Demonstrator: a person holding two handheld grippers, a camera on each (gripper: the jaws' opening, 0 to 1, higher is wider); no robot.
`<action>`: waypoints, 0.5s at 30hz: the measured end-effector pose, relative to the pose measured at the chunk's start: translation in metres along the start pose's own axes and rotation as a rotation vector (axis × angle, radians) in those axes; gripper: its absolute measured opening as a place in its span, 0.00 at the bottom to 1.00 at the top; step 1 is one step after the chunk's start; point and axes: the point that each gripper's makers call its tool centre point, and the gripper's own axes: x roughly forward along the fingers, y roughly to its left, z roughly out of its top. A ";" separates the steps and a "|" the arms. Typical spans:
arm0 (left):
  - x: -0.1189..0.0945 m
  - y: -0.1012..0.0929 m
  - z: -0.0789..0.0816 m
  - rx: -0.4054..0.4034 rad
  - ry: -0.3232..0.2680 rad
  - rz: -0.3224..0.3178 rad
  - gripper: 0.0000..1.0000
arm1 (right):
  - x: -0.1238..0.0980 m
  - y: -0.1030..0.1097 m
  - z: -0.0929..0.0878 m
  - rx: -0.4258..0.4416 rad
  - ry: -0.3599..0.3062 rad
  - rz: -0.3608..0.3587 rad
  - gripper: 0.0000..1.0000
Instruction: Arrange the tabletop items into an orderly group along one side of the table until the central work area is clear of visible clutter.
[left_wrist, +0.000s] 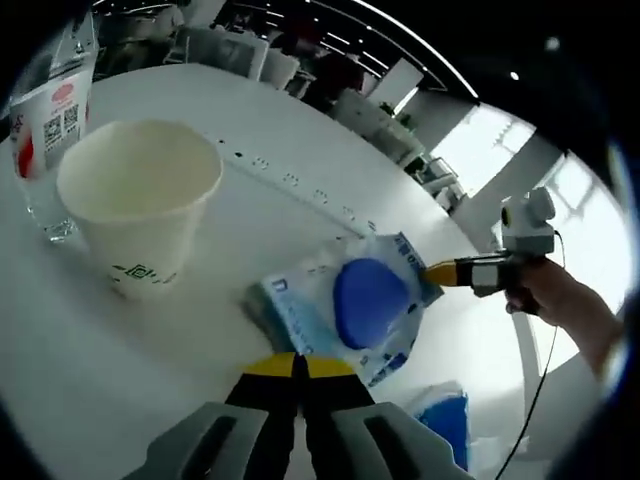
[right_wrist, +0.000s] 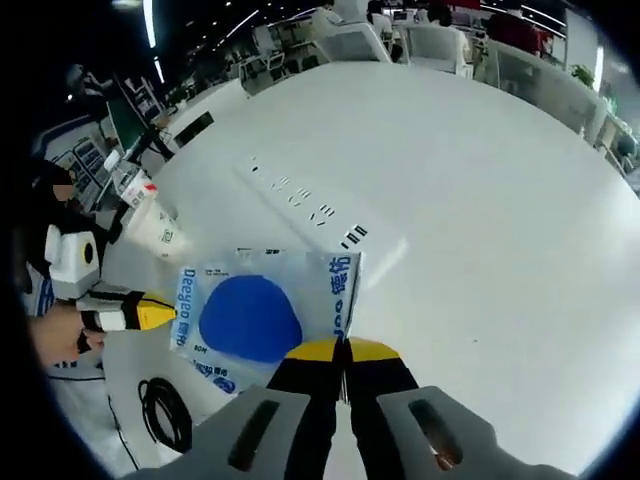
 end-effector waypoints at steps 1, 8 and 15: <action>-0.001 0.000 0.001 0.014 0.003 -0.002 0.00 | -0.002 0.001 -0.002 0.001 0.000 -0.001 0.00; -0.004 0.008 0.010 0.074 0.028 0.007 0.00 | -0.025 0.017 -0.025 0.051 -0.031 -0.007 0.00; -0.012 0.015 0.027 0.212 0.045 0.017 0.00 | -0.032 0.041 -0.041 0.106 -0.071 -0.006 0.00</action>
